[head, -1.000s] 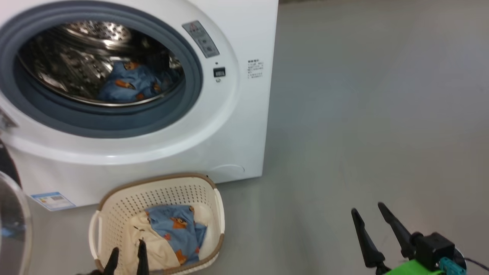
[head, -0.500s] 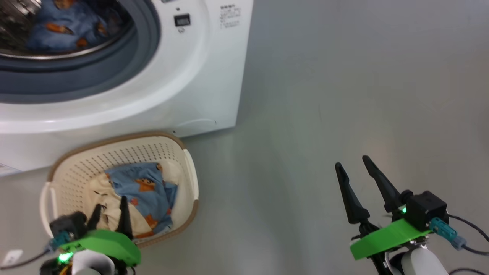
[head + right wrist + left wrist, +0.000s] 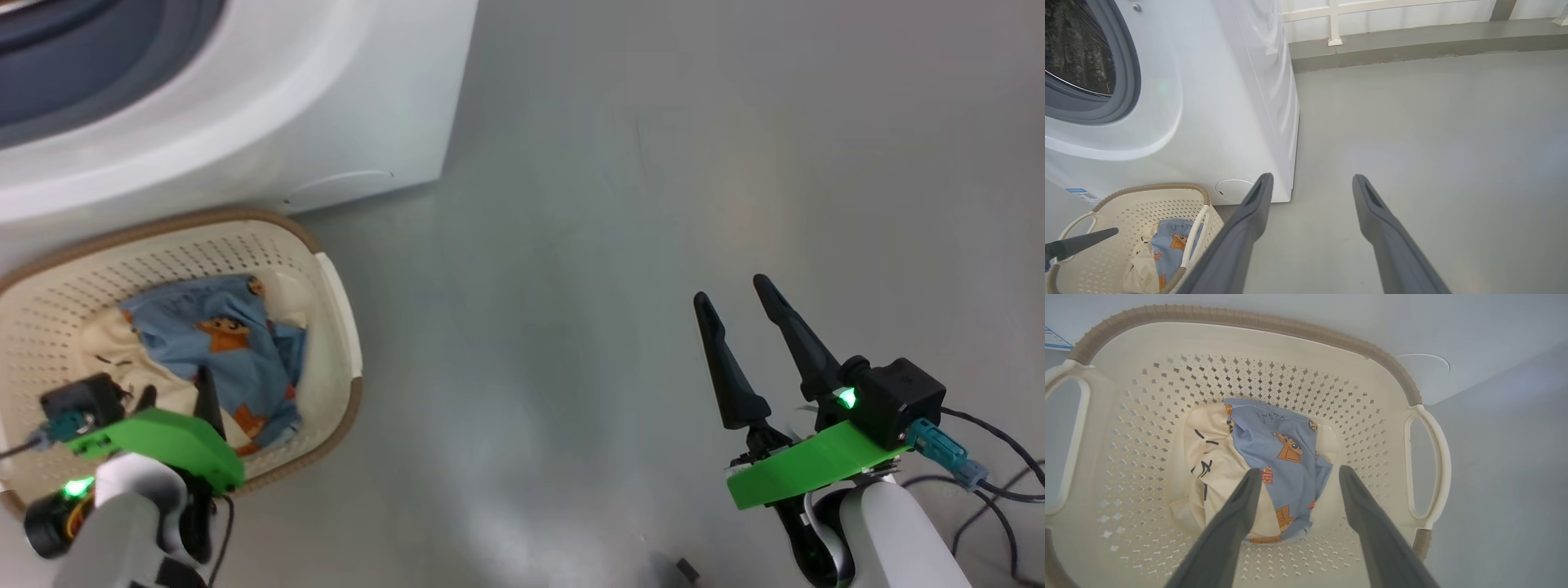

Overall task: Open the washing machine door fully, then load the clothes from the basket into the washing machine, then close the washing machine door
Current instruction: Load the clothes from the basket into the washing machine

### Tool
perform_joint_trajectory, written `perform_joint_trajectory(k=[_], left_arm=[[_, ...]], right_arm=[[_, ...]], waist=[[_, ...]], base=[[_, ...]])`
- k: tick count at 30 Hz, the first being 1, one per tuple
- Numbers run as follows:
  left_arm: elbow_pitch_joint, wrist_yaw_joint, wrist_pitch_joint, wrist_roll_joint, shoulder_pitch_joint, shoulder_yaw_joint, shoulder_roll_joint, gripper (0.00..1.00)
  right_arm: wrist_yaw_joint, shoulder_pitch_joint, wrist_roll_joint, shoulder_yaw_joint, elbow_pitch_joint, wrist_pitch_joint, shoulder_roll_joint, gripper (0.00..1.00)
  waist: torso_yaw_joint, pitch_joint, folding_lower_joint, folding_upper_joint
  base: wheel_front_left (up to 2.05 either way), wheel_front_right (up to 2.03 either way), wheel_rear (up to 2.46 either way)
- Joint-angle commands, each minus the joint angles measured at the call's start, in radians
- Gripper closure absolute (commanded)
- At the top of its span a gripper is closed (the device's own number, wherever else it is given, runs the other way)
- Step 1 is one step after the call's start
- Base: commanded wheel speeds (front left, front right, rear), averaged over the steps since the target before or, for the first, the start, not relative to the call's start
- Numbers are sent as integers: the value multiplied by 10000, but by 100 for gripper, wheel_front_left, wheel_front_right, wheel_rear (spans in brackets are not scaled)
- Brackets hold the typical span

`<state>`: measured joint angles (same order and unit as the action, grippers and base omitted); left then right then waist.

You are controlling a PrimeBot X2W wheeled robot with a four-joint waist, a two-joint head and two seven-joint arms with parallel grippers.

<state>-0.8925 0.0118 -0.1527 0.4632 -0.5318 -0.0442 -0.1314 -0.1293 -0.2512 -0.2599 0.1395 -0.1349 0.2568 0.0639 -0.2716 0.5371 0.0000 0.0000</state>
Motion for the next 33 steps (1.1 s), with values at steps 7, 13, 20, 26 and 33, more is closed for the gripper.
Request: perform_joint_trajectory(k=[7, 13, 20, 26, 33], left_arm=[[-1163, -161, 59, 373, -1049, 535, -416, 0], [-2037, -291, 114, 544, -1697, 684, -654, 0], [-2795, -325, -17, 748, -2424, 828, -917, 0], [-3215, -369, -87, 803, -2820, 837, -1141, 0], [-3476, -371, -38, 871, -3071, 829, -1308, 0]], right_arm=[[-14, -262, -215, 218, 271, 49, -43, 0], [-14, -487, -240, 353, 308, 49, -64, 0], [-14, -716, -345, 618, 359, 49, -94, 0], [-14, -798, -416, 683, 380, 49, -116, 0], [-14, -853, -441, 721, 406, 49, -125, 0]], waist=[[-487, 1218, 0, 0], [-553, 1683, 0, 0], [-651, 2278, 0, 0], [-734, 2615, 0, 0], [-821, 2884, 0, 0]], base=[[0, 0, 0], [0, 0, 0], [0, 0, 0], [0, 0, 0], [0, 0, 0]])
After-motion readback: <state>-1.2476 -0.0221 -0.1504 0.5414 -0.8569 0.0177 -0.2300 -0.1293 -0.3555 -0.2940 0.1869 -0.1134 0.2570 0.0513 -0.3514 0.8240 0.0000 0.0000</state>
